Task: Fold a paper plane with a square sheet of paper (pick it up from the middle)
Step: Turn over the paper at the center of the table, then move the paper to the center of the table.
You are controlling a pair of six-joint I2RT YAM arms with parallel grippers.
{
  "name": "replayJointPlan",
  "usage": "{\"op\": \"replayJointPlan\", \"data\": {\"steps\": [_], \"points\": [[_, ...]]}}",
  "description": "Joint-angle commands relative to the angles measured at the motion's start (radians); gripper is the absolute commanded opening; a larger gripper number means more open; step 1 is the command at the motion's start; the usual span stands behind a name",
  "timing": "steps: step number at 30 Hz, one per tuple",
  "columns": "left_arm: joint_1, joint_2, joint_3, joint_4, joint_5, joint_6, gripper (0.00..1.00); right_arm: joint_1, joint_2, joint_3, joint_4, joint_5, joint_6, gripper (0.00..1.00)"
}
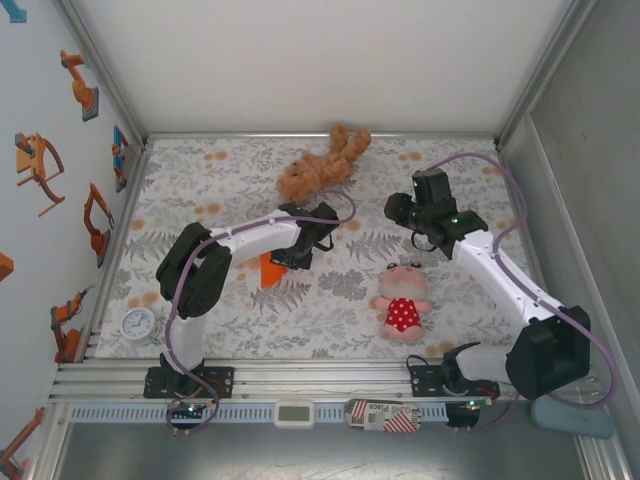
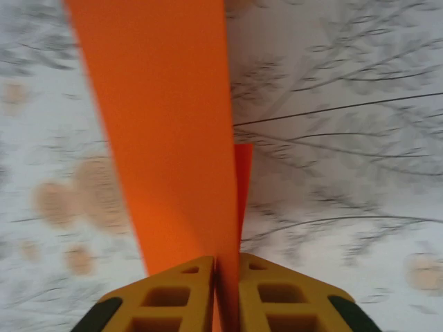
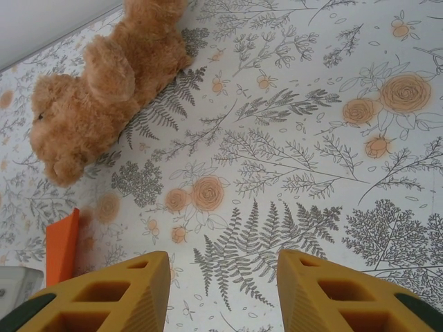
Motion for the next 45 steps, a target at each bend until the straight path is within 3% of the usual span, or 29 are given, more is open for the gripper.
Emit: {"op": "replayJointPlan", "data": {"steps": [1, 6, 11, 18, 25, 28, 33, 45], "points": [[0.040, -0.037, -0.058, 0.167, 0.263, -0.018, 0.22, -0.009, -0.028, -0.012, -0.031, 0.034, 0.003, 0.44], [0.114, -0.143, -0.184, 0.391, 0.511, -0.067, 0.42, -0.010, -0.004, -0.003, -0.038, 0.006, -0.005, 0.44], [0.175, -0.267, -0.286, 0.539, 0.641, -0.099, 0.57, -0.001, 0.081, 0.007, -0.001, -0.137, -0.004, 0.42], [0.303, -0.423, -0.434, 0.574, 0.592, -0.153, 0.70, 0.170, 0.272, 0.059, 0.103, -0.280, 0.028, 0.38], [0.442, -0.585, -0.601, 0.563, 0.475, -0.199, 0.94, 0.364, 0.507, 0.203, 0.182, -0.359, 0.074, 0.26], [0.505, -0.633, -0.662, 0.571, 0.472, -0.218, 0.99, 0.412, 0.600, 0.266, 0.200, -0.378, 0.085, 0.24], [0.557, -0.713, -0.717, 0.571, 0.470, -0.227, 0.96, 0.439, 0.720, 0.347, 0.210, -0.429, 0.106, 0.23], [0.564, -0.733, -0.717, 0.581, 0.530, -0.179, 0.96, 0.413, 0.794, 0.345, 0.117, -0.395, 0.039, 0.23]]}}
